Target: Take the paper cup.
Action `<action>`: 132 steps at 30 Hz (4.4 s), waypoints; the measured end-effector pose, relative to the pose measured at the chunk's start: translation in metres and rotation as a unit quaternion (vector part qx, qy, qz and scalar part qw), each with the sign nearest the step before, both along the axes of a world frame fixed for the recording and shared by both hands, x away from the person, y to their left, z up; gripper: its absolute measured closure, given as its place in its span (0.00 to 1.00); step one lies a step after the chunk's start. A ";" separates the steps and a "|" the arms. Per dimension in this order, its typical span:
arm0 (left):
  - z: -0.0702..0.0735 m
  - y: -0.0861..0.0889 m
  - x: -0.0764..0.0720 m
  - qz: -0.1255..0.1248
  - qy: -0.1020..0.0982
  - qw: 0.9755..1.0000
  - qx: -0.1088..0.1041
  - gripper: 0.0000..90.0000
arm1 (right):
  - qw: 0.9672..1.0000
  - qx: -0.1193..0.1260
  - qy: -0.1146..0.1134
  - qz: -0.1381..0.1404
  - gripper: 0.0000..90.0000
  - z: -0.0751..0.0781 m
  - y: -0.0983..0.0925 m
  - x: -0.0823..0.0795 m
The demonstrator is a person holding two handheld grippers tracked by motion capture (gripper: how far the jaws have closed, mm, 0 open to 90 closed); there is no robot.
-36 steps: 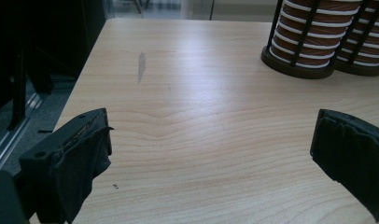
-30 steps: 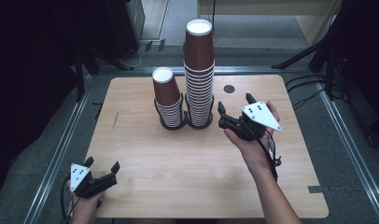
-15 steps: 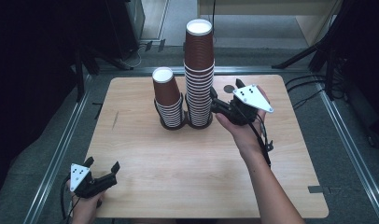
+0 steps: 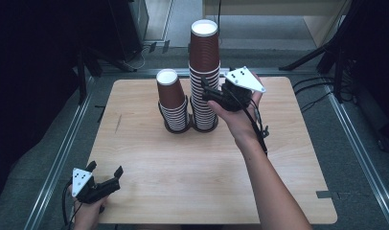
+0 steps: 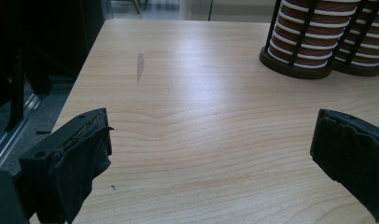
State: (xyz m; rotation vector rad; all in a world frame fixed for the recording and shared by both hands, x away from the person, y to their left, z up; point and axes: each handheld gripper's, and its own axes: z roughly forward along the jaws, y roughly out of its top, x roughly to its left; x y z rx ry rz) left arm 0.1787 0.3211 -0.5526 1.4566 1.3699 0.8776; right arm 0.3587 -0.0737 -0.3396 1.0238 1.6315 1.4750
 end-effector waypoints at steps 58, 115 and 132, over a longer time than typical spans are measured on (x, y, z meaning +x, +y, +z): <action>0.000 0.000 0.000 -0.006 -0.002 1.000 0.001 0.00 | 0.998 0.010 -0.038 -0.046 0.12 0.049 0.045 0.046; 0.000 -0.003 0.000 -0.005 -0.001 1.000 0.009 0.00 | 0.994 0.016 -0.095 -0.052 0.12 0.072 -0.025 -0.011; 0.000 -0.004 0.000 -0.003 0.000 1.000 0.015 0.00 | 0.993 -0.013 -0.083 -0.079 0.12 0.028 -0.052 -0.038</action>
